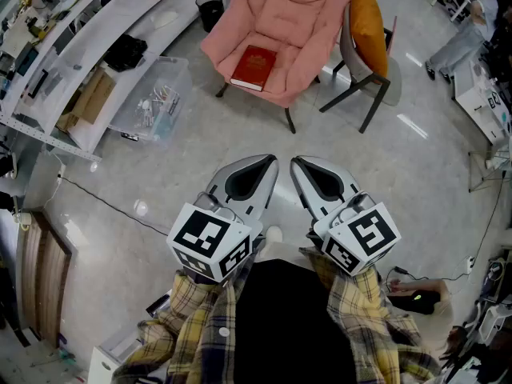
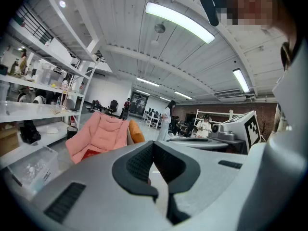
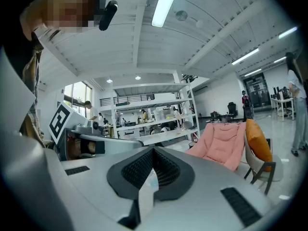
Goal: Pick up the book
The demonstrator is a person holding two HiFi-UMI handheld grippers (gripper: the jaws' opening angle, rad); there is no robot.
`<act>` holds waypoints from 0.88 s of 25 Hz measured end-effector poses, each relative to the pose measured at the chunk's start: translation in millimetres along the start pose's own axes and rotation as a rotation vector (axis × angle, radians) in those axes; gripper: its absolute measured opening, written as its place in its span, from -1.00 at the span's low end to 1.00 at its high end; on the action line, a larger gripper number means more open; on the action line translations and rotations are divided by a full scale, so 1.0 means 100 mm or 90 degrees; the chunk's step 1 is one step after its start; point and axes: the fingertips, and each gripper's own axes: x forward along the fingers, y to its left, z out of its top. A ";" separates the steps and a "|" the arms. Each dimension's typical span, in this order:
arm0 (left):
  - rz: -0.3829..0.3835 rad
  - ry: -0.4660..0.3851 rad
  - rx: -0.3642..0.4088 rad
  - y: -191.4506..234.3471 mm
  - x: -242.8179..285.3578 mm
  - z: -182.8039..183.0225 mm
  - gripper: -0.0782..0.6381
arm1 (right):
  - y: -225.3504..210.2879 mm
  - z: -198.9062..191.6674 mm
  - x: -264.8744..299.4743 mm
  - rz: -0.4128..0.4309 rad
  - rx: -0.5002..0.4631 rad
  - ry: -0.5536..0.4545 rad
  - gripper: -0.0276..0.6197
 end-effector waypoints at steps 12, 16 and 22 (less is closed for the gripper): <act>0.029 -0.009 -0.004 -0.13 0.06 -0.05 -0.77 | -0.11 -0.02 -0.19 0.009 0.002 -0.003 -0.87; 0.049 -0.012 -0.006 -0.17 0.09 -0.06 -0.77 | -0.15 -0.04 -0.23 0.029 0.008 -0.001 -0.87; 0.066 -0.007 -0.011 -0.08 0.09 -0.10 -0.77 | -0.16 -0.12 -0.14 0.049 0.019 0.004 -0.87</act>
